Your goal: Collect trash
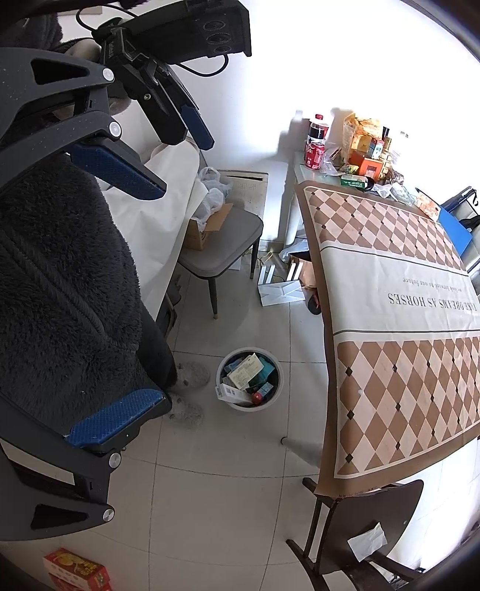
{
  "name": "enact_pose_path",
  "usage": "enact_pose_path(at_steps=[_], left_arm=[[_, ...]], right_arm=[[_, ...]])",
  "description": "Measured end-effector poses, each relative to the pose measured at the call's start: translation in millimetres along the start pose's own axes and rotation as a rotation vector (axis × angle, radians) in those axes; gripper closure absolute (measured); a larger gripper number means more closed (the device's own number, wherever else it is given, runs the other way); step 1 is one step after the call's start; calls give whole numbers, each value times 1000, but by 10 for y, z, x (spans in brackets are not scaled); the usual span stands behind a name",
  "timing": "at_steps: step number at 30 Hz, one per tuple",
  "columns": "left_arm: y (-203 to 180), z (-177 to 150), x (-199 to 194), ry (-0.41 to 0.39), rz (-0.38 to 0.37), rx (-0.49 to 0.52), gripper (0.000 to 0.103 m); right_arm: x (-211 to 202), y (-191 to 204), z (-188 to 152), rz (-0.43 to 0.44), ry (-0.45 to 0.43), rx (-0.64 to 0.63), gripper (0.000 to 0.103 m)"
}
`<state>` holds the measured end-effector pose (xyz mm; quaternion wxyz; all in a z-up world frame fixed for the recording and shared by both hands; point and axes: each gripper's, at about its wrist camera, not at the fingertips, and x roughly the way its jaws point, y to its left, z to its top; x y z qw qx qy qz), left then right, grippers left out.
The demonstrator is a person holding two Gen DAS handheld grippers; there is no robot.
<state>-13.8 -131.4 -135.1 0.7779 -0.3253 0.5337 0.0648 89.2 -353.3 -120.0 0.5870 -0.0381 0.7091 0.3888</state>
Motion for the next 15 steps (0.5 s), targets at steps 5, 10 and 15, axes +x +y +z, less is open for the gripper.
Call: enact_pose_path(at_steps=[5, 10, 15], left_arm=[[-14, 3, -16, -5, 1, 3, 0], [-18, 1, -12, -1, -1, 0, 0], [-54, -12, -16, 9, 2, 9, 0]], right_arm=[[-14, -10, 5, 3, -7, 3, 0], [-30, -20, 17, 5, -8, 2, 0], [-46, -55, 38, 6, -2, 0, 0]])
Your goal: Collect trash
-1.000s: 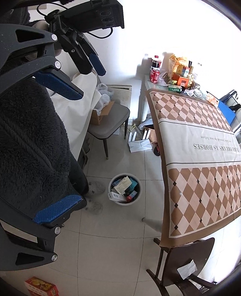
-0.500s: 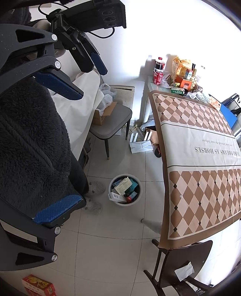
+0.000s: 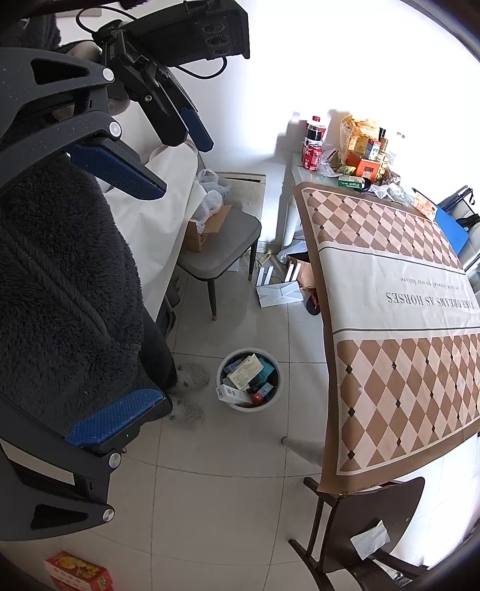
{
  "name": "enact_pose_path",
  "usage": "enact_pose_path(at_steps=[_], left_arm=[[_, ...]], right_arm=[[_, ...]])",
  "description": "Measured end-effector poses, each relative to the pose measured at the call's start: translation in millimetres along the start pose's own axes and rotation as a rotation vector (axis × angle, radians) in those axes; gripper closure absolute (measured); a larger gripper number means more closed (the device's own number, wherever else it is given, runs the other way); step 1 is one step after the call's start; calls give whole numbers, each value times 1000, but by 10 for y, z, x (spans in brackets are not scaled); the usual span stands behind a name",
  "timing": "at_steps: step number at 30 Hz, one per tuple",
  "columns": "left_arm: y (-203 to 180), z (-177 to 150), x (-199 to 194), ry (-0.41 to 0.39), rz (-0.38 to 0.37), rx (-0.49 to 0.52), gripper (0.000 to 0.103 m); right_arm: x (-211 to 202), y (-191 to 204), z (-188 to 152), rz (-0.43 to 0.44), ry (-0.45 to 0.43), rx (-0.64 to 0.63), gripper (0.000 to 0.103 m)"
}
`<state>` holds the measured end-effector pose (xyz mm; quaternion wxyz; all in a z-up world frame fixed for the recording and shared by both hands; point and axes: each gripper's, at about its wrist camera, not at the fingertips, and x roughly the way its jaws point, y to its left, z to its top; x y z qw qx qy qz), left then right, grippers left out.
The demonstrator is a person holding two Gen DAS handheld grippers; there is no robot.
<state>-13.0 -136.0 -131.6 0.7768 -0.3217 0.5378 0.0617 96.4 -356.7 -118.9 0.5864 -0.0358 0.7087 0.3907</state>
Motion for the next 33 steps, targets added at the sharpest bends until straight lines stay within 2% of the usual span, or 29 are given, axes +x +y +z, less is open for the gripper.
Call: enact_pose_path(at_steps=[33], left_arm=[[31, -14, 30, 17, -12, 9, 0]], right_arm=[[-21, -44, 5, 9, 17, 11, 0]])
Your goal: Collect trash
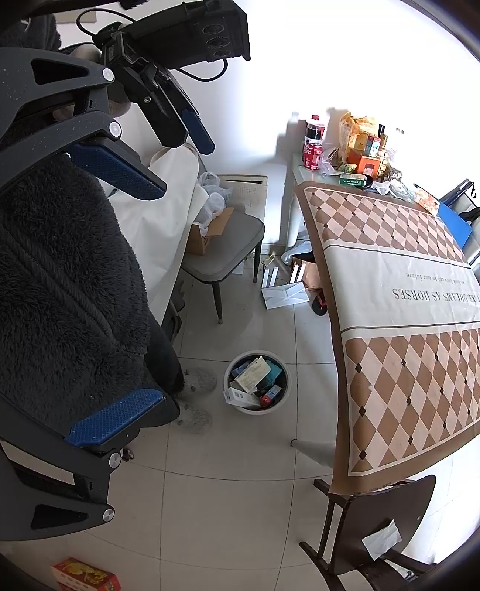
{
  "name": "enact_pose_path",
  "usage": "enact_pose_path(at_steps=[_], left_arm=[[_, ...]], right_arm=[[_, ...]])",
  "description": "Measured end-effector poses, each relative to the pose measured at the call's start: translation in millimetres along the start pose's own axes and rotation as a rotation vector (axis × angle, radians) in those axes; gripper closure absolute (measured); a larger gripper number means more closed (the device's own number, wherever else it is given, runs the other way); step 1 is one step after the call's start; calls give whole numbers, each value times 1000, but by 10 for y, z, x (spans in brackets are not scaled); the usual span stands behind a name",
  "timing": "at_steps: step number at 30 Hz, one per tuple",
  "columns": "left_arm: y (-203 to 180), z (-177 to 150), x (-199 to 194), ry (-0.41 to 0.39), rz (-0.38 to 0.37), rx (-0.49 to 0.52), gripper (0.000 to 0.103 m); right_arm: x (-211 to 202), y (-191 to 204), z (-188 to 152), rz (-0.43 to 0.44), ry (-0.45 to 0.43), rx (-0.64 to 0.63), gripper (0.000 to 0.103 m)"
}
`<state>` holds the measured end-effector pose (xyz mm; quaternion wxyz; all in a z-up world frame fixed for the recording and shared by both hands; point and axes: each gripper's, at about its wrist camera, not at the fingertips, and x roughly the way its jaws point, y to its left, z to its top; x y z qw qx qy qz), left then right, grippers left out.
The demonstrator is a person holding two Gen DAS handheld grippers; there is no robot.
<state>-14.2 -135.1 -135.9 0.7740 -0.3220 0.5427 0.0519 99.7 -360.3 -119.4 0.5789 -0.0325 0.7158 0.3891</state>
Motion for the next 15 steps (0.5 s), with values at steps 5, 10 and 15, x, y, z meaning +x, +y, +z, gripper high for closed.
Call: enact_pose_path(at_steps=[5, 10, 15], left_arm=[[-5, 5, 4, -1, 0, -1, 0], [-7, 6, 5, 0, -1, -4, 0], [2, -13, 6, 2, -6, 0, 0]], right_arm=[[-1, -5, 5, 1, -1, 3, 0], [-5, -13, 15, 1, 0, 3, 0], [-8, -11, 17, 1, 0, 2, 0]])
